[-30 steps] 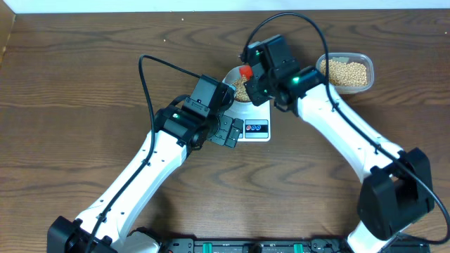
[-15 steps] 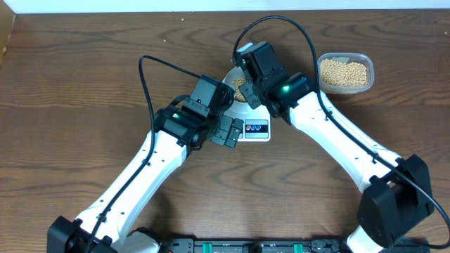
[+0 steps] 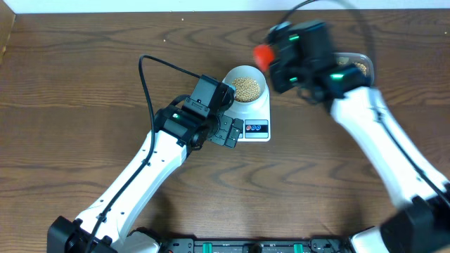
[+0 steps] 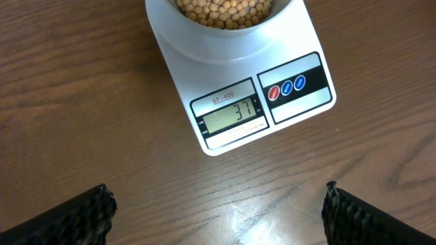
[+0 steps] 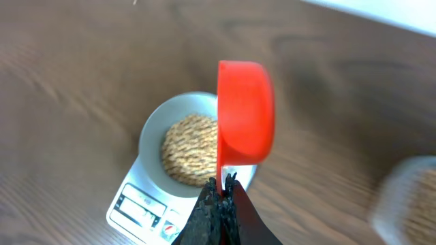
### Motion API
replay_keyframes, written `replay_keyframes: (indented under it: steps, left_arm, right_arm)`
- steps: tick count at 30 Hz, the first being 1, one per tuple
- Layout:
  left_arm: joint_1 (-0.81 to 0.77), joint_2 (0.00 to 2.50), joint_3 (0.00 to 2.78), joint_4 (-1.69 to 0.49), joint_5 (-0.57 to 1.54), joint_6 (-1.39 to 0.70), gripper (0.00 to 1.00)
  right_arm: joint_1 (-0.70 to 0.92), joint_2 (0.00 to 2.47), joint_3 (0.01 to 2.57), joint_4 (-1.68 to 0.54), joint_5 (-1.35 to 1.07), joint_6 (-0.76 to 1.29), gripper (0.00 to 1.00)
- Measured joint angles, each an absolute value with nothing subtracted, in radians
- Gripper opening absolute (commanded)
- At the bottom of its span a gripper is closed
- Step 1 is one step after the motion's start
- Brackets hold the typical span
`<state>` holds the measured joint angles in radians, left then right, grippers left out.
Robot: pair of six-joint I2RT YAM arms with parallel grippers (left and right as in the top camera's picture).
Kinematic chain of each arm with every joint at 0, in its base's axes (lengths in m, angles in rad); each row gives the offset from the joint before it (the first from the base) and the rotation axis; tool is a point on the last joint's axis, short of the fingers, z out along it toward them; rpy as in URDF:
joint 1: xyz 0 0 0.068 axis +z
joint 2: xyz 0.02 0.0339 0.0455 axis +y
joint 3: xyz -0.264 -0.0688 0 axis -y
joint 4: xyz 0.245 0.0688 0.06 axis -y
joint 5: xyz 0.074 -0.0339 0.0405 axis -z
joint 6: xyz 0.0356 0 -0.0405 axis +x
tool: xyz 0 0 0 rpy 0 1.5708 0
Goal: Scoop item into bowl and weigh 50g on scale
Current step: 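Return the scoop to the soybean tub and scoop again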
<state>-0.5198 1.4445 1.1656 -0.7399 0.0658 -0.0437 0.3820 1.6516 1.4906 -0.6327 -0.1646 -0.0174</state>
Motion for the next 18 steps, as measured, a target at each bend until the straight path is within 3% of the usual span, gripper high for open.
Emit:
replay_keyframes:
  steps: [10, 18]
  left_arm:
    - [-0.52, 1.444, 1.166, -0.74, 0.066, -0.044, 0.99]
    - [-0.52, 1.444, 1.166, -0.74, 0.066, -0.044, 0.99]
  right_arm:
    - [0.006, 1.551, 1.491, -0.818, -0.2, 0.059, 0.01]
    - [-0.066, 1.725, 1.491, -0.848, -0.134, 0.076, 0.01]
